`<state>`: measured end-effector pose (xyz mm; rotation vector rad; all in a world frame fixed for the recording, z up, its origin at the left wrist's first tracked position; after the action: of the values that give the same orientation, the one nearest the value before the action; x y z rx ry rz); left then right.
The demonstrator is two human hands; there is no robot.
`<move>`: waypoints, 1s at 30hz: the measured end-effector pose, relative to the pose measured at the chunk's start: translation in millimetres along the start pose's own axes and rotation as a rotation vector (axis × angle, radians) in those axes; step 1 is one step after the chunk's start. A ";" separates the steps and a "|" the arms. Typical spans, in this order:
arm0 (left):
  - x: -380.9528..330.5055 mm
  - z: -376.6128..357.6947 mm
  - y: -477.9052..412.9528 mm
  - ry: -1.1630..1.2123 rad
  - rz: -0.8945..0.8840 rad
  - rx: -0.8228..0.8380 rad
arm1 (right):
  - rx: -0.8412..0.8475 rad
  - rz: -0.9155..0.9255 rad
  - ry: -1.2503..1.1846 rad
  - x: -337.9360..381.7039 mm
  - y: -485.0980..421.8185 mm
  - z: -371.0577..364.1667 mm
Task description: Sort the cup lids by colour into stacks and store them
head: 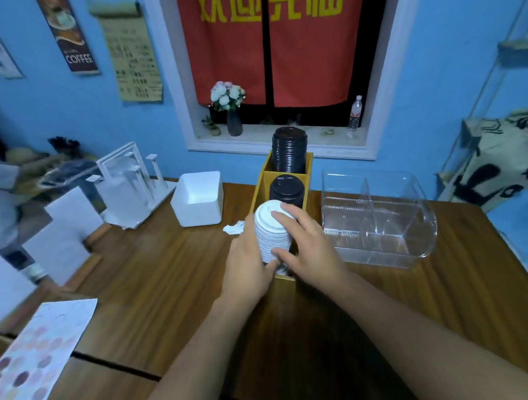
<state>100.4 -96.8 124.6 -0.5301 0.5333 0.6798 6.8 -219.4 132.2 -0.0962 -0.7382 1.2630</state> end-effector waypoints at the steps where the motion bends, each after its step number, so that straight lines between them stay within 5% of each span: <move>1: 2.1 -2.9 -0.9 -0.048 -0.007 -0.003 | 0.001 0.001 0.034 -2.5 0.3 -4.4; 6: 4.1 0.2 -3.7 -0.337 -0.038 -0.058 | 0.008 -0.032 0.110 -16.3 2.8 -12.3; 15: 16.5 -4.6 1.3 -0.119 -0.158 0.008 | 0.166 0.100 0.356 -10.7 0.6 -29.3; 30: 14.3 -7.6 9.5 -0.416 -0.211 -0.018 | 0.187 -0.059 0.199 -5.6 26.0 -23.7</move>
<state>101.0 -88.9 107.6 -0.4378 0.0795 0.5721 -2.3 -208.0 99.7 -0.0463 -0.4461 1.2400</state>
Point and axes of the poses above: each hand's wrist, its own y-axis away from the middle knuckle, its own z-axis out of the back of the hand, x = y × z, the point moved 4 cm from there along -y, towards the middle knuckle, and after that the axes turned 1 degree about x, right-handed, at the moved point
